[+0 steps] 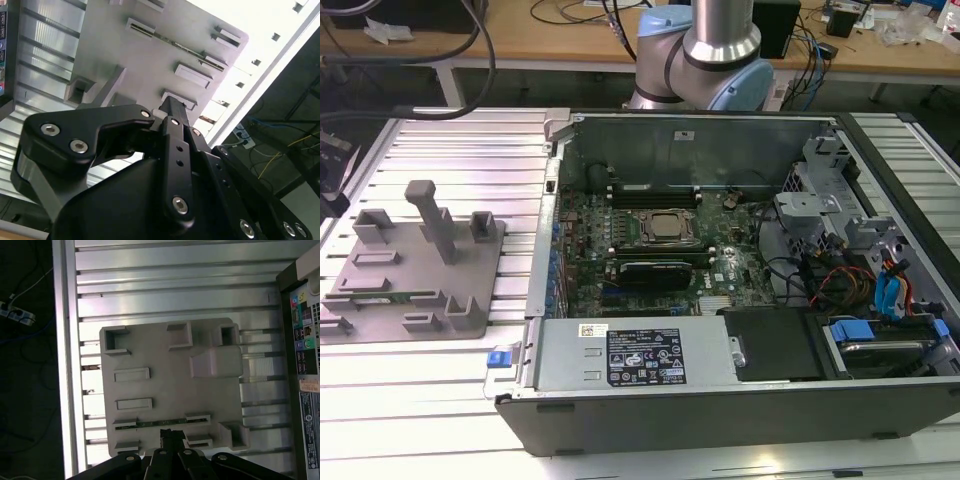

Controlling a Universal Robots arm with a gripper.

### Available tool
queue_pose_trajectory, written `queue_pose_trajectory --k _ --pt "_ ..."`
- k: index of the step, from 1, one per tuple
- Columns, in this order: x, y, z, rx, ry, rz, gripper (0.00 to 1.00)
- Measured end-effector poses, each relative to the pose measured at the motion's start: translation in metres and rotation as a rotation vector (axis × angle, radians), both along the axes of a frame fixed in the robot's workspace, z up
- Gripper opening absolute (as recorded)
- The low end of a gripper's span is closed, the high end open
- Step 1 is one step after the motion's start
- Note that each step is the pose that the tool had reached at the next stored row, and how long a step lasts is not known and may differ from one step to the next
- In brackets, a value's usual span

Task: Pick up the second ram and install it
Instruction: 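Pick up the second ram and move it above second insertion slot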

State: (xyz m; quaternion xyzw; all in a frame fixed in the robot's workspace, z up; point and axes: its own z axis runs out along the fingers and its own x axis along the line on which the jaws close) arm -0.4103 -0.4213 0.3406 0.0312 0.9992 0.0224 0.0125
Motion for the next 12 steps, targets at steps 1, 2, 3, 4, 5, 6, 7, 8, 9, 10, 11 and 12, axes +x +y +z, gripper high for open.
queue_pose_trajectory --k 1,2,3,4,5,6,7,8,9,10,11,12 --pt "0.0 0.0 0.0 0.0 0.0 0.015 0.08" --pt "0.0 0.0 -0.0001 0.0001 -0.0001 0.036 0.08" --pt "0.0 0.0 -0.0002 0.0001 -0.0001 0.083 0.08" --pt "0.0001 0.0 -0.0003 0.0001 -0.0001 0.109 0.08" --pt "0.0 0.0 -0.0003 0.0001 -0.0001 0.128 0.08" --pt "0.0 0.0 -0.0004 0.0001 -0.0002 0.173 0.08" --pt "0.0 0.0 -0.0005 0.0001 -0.0001 0.206 0.08" --pt "0.0 0.0 -0.0007 0.0 -0.0002 0.235 0.08" --pt "0.0001 0.0 -0.0008 -0.0001 -0.0001 0.3 0.08" --pt "0.0 0.0 -0.0009 -0.0002 -0.0001 0.328 0.08" --pt "0.0001 0.0 -0.0009 -0.0005 -0.0001 0.354 0.08" --pt "0.0 0.0 -0.0009 -0.001 0.0001 0.375 0.08"
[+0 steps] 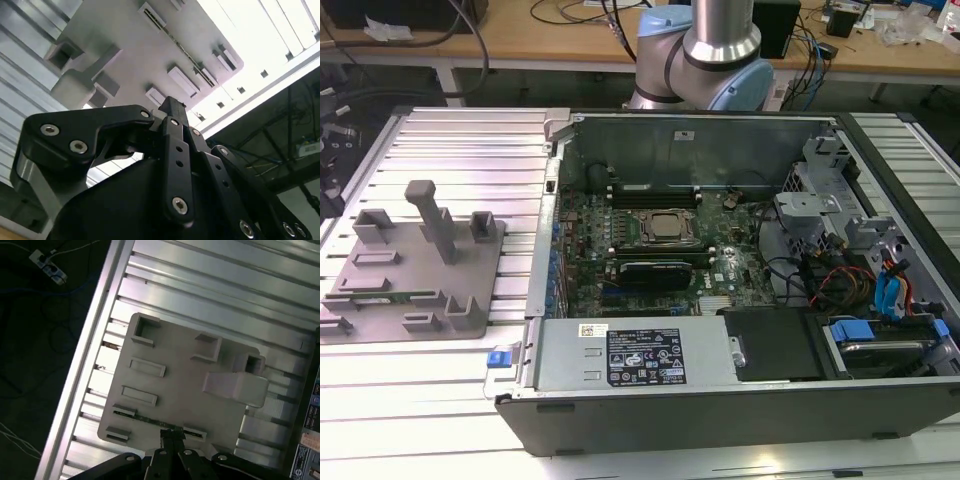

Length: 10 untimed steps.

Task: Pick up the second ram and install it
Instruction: 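Pick up the second ram and move it above second insertion slot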

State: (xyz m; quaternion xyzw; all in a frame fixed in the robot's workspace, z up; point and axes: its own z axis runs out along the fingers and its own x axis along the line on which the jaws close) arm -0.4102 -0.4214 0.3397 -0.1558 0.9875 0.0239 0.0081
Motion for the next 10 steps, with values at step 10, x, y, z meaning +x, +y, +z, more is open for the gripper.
queue_pose_trajectory --k 10 --pt "0.0 0.0 -0.0004 -0.0005 -0.0001 0.237 0.08"
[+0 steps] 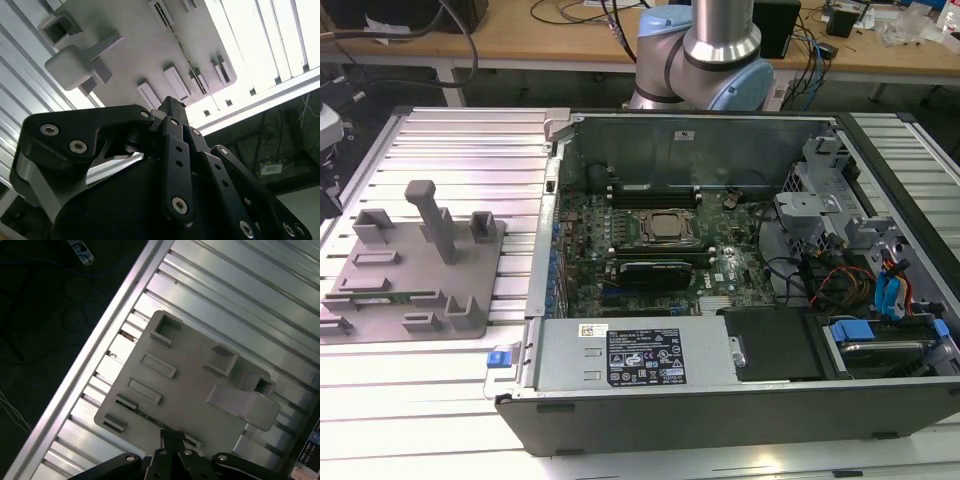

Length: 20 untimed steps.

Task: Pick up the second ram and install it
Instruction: 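Pick up the second ram and move it above second insertion slot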

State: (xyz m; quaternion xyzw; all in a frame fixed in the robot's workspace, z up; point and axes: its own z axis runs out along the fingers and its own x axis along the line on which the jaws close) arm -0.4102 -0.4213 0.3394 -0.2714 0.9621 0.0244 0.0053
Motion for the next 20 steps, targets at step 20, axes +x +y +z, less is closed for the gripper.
queue_pose_trajectory --k 20 --pt "0.0001 0.0 -0.006 -0.0005 0.0001 0.575 0.08"
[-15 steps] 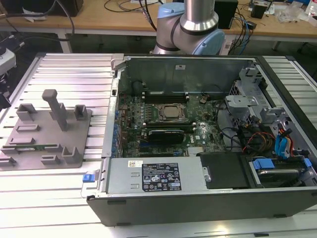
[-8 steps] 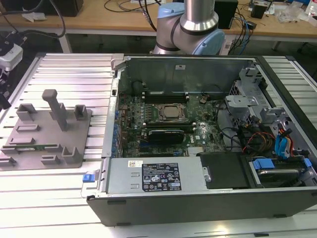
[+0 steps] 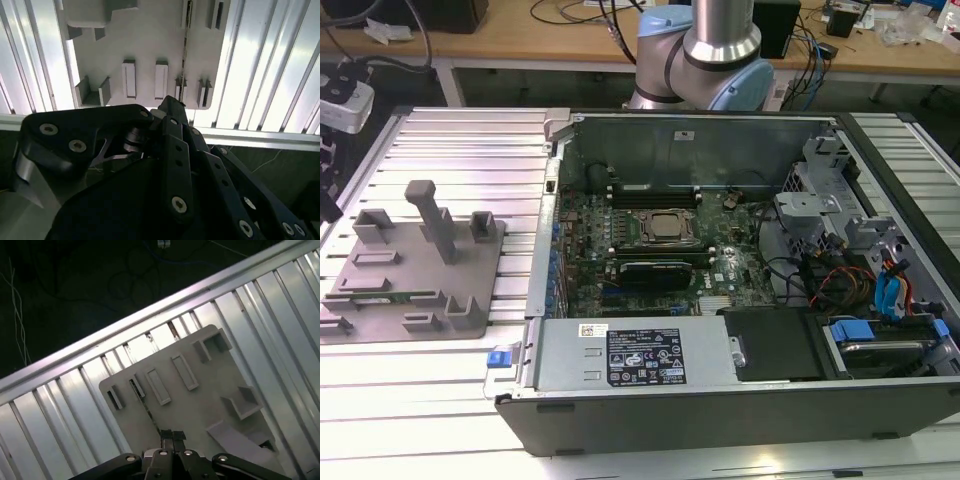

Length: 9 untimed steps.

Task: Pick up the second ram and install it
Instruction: 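Pick up the second ram and move it above second insertion slot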

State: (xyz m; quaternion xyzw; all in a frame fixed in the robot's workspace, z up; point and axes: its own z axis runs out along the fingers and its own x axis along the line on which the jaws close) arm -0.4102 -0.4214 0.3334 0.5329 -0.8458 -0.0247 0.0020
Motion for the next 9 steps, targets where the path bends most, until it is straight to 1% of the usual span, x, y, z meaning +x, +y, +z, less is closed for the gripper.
queue_pose_trajectory --k 4,6,7,9 --pt "0.0 0.0 -0.0021 -0.001 0.0 0.1 0.08" --pt "0.0 0.0 -0.0041 -0.0023 0.0001 0.179 0.08" --pt "0.0 0.0 -0.0055 -0.0027 0.0 0.226 0.08" --pt "0.0 0.0 -0.007 -0.0028 -0.0001 0.271 0.08"
